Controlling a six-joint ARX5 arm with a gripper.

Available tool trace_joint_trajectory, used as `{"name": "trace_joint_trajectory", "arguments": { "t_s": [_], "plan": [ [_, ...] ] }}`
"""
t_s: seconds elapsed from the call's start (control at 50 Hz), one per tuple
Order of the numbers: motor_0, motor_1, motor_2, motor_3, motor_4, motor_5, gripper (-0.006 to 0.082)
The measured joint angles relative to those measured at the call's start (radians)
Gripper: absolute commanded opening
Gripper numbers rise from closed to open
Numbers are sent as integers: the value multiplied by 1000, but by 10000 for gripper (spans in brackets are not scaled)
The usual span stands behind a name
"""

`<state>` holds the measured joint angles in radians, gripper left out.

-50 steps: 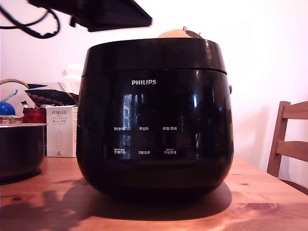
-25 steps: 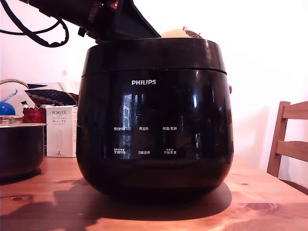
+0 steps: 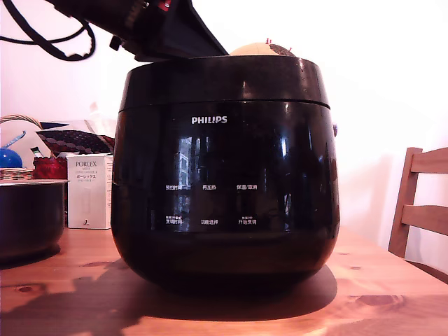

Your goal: Open the rice cooker by pressing the large metal button on the top of its lid with medium force

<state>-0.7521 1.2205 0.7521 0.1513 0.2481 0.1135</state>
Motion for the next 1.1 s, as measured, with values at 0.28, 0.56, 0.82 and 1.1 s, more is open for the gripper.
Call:
{"name": "trace_joint_trajectory", "arguments": {
  "t_s": [0.28, 0.56, 0.82, 1.1],
  "plan": [
    [-1, -13, 13, -65, -6, 22, -19],
    [-1, -14, 25, -103, -6, 29, -19],
    [-26, -4, 32, -108, -34, 45, -19],
    [-45, 14, 42, -136, -41, 48, -19]
  ]
}}
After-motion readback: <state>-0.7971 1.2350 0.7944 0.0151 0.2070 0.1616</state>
